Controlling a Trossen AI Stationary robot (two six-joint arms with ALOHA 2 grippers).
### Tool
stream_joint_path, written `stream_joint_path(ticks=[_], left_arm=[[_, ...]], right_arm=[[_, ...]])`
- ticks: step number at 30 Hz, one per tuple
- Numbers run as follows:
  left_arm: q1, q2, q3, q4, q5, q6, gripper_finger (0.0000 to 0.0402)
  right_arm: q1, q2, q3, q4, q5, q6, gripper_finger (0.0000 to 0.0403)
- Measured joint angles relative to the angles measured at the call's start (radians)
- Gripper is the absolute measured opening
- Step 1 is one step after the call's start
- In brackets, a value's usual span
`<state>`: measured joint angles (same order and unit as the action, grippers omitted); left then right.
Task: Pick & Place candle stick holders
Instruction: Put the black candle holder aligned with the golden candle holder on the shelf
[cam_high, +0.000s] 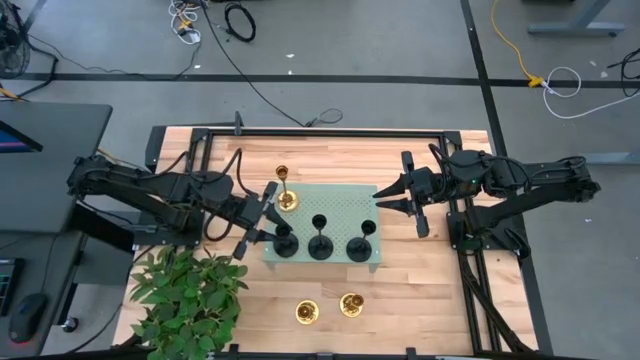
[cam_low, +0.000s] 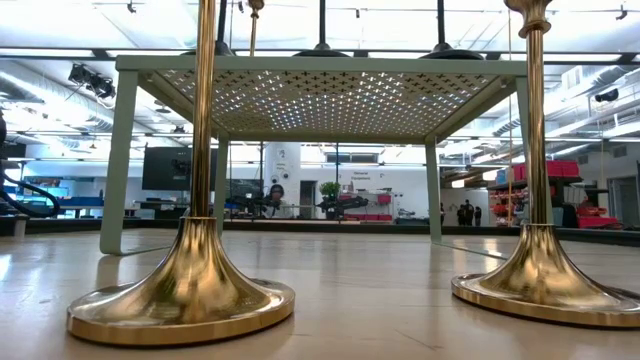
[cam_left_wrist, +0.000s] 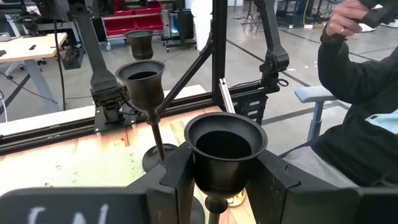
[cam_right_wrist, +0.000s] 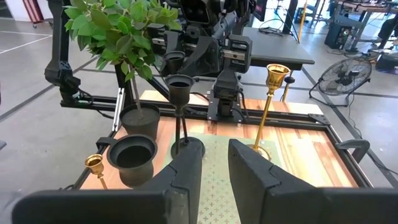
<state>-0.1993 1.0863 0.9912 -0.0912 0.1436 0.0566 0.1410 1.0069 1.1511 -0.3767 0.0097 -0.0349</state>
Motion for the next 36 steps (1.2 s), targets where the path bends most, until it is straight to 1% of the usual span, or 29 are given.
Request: stream_joint_path(ticks=[4, 12, 20, 30, 33, 36], left_arm=[[0.0, 0.001, 0.0, -0.024, -0.001, -0.001, 0.0132], [0.0, 0.0, 0.0, -0.035, -0.001, 0.0, 0.0135], [0.0, -0.001, 0.0, -0.043, -0.105, 0.014, 0.0135], [0.0, -0.002, 0.0, -0.051, -0.105, 0.016, 0.0136], [0.0, -0.004, 0.0, -0.054, -0.105, 0.016, 0.0147], [0.0, -0.016, 0.0, -0.055, -0.105, 0.016, 0.0169]], right_arm=[[0.0, 0.0, 0.0, 0.0, 0.0, 0.0, 0.0079], [0.0, 0.0, 0.0, 0.0, 0.0, 0.0, 0.0079], [0.0, 0.0, 0.0, 0.0, 0.0, 0.0, 0.0079], [0.0, 0.0, 0.0, 0.0, 0.0, 0.0, 0.0079], [0.0, 0.0, 0.0, -0.001, 0.0, 0.0, 0.0079], [0.0, 0.0, 0.0, -0.002, 0.0, 0.0, 0.0079]])
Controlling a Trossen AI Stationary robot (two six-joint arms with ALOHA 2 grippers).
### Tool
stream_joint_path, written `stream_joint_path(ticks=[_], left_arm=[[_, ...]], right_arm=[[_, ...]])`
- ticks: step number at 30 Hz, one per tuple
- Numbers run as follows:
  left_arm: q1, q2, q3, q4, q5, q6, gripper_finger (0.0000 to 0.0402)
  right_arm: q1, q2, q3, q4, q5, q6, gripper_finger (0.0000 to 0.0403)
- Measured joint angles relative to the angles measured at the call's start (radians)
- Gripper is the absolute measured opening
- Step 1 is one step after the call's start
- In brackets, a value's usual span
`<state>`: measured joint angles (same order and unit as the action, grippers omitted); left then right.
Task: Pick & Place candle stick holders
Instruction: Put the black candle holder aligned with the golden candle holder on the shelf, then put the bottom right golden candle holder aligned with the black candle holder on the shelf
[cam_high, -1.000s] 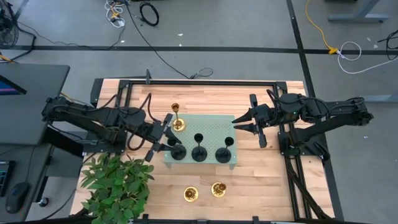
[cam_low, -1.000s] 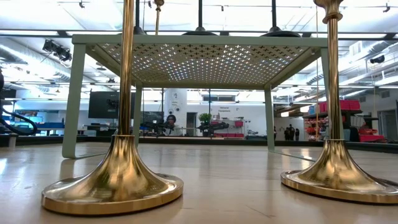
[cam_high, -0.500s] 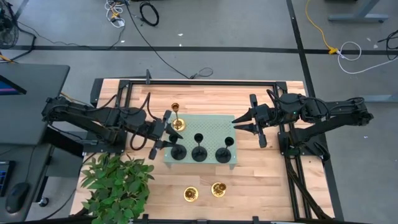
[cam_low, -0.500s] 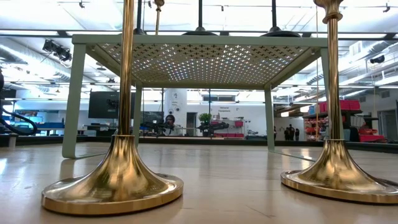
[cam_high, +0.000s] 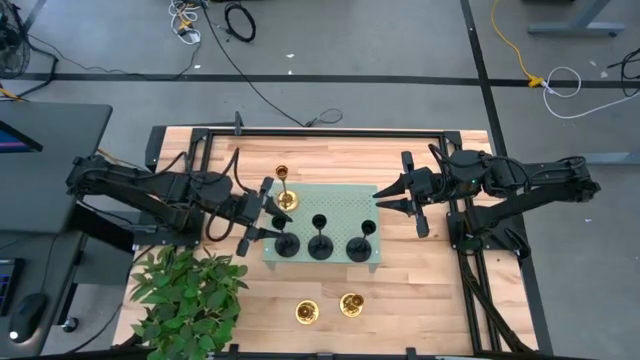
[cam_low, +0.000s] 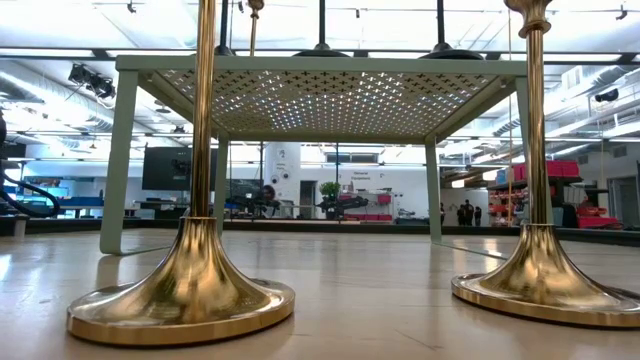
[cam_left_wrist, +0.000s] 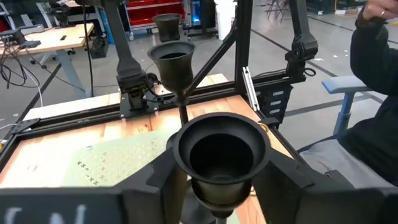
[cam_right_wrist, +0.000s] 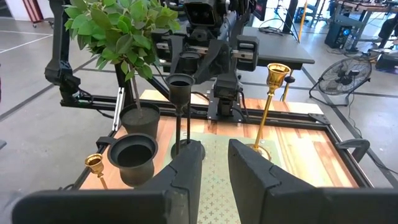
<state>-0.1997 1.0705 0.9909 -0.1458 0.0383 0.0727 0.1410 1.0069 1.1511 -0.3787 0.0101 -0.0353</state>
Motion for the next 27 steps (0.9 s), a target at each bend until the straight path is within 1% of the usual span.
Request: stream_joint_path(ticks=[5, 9, 20, 27], left_arm=[[0.0, -0.026, 0.0, -0.013, 0.0, 0.005, 0.0205], [-0.001, -0.05, -0.001, -0.029, 0.0, -0.001, 0.0219], [-0.001, -0.145, 0.0, -0.135, -0.008, -0.014, 0.0218], [-0.001, -0.237, -0.001, -0.262, -0.1, -0.053, 0.0218]], right_arm=[[0.0, 0.0, 0.0, -0.006, 0.0, 0.0, 0.0079], [0.0, 0.0, 0.0, -0.006, 0.0, 0.0, 0.0079], [0.0, 0.0, 0.0, -0.017, 0.0, 0.0, 0.0079], [0.0, 0.0, 0.0, -0.027, 0.0, 0.0, 0.0079]])
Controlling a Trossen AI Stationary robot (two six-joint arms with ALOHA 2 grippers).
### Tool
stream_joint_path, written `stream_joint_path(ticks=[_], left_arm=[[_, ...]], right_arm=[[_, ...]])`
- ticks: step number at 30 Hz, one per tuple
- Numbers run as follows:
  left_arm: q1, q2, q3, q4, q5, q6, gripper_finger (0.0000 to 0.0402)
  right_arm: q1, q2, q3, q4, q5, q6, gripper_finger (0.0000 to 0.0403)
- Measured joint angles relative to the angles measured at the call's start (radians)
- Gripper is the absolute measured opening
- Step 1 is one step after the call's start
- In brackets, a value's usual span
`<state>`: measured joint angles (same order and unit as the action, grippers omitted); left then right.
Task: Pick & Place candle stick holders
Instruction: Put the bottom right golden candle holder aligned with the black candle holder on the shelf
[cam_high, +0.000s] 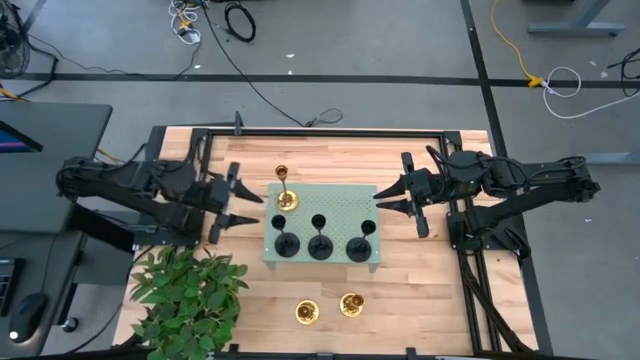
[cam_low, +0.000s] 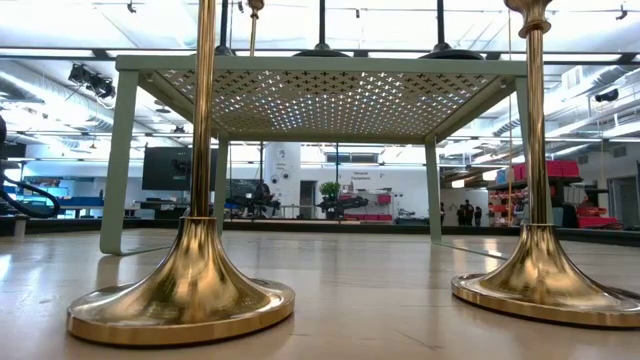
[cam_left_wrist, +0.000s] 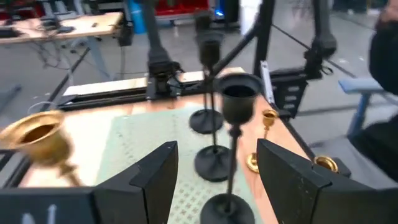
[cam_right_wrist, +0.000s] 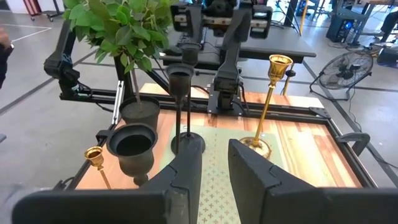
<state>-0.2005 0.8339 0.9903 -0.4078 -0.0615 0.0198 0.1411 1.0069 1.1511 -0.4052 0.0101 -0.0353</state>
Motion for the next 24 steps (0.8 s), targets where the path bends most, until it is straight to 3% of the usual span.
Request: stream_joint_path(ticks=[9, 18, 24], left_arm=[[0.0, -0.135, -0.007, -0.17, -0.118, -0.115, 0.0218], [0.0, -0.304, -0.241, -0.051, -0.126, -0.168, 0.0218], [0.0, -0.339, -0.336, 0.009, -0.183, -0.199, 0.0218]], right_arm=[[0.001, 0.0, 0.0, -0.008, 0.0, 0.007, 0.0079], [0.023, -0.001, -0.031, 0.013, 0.001, 0.004, 0.0079], [0.06, -0.005, -0.112, 0.078, 0.033, 0.037, 0.0079]])
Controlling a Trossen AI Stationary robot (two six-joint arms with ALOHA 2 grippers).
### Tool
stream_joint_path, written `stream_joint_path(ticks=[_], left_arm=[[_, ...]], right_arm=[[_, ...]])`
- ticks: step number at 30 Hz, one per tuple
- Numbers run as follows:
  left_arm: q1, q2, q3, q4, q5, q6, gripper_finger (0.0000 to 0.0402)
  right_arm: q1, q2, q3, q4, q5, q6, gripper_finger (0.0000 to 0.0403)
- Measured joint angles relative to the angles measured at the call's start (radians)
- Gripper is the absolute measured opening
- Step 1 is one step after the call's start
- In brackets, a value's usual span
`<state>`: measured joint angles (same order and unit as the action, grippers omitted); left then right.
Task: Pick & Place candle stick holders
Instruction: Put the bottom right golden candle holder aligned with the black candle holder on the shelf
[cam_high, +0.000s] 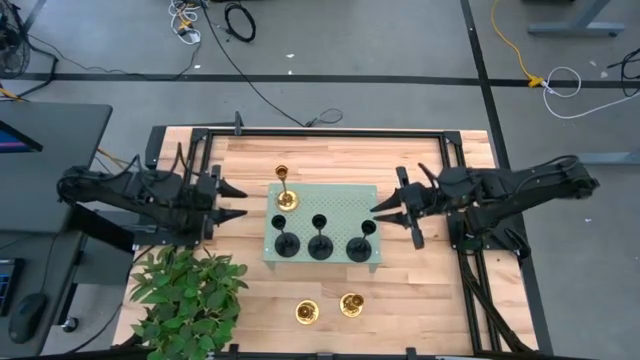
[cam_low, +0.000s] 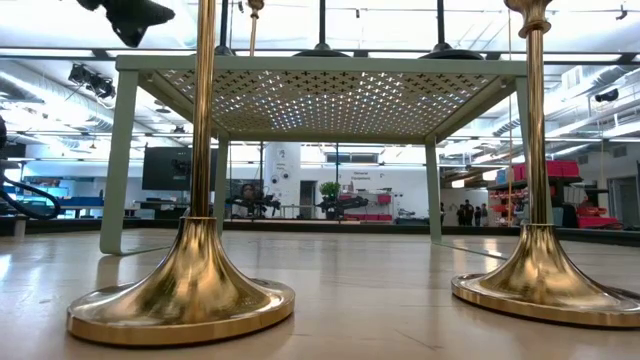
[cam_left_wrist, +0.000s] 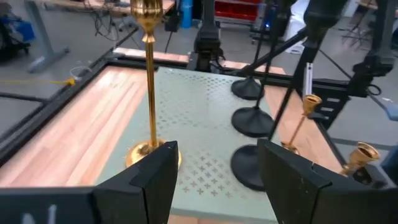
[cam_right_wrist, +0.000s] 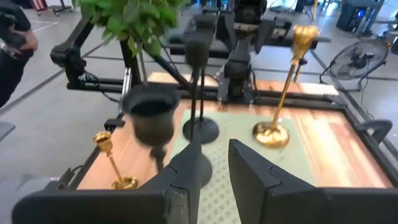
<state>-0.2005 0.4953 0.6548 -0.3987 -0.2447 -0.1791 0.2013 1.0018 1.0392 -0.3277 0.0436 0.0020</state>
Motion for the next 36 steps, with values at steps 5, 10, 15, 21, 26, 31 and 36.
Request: stream_joint_path(ticks=[5, 10, 15, 21, 26, 31, 36], left_arm=[[0.0, 0.0, -0.025, 0.033, -0.002, 0.012, 0.0218], [0.0, 0.0, -0.025, 0.033, -0.002, 0.009, 0.0218], [0.0, 0.0, -0.025, 0.022, 0.001, 0.008, 0.0218], [0.0, 0.0, -0.025, 0.021, 0.001, 0.008, 0.0218], [0.0, 0.0, -0.025, 0.022, 0.001, 0.008, 0.0218], [0.0, 0.0, -0.025, 0.022, 0.001, 0.008, 0.0218], [0.0, 0.0, -0.025, 0.021, 0.001, 0.008, 0.0218]], right_arm=[[0.065, -0.012, -0.112, 0.05, 0.021, 0.064, 0.0079], [0.156, -0.041, -0.242, 0.142, 0.037, 0.123, 0.0079], [0.253, -0.065, -0.369, 0.267, 0.047, 0.171, 0.0079], [0.338, -0.055, -0.47, 0.474, 0.05, 0.22, 0.0079], [0.412, -0.027, -0.544, 0.587, 0.065, 0.268, 0.0079], [0.487, 0.046, -0.589, 0.727, 0.106, 0.27, 0.0079], [0.537, 0.168, -0.591, 0.835, 0.112, 0.265, 0.0079]])
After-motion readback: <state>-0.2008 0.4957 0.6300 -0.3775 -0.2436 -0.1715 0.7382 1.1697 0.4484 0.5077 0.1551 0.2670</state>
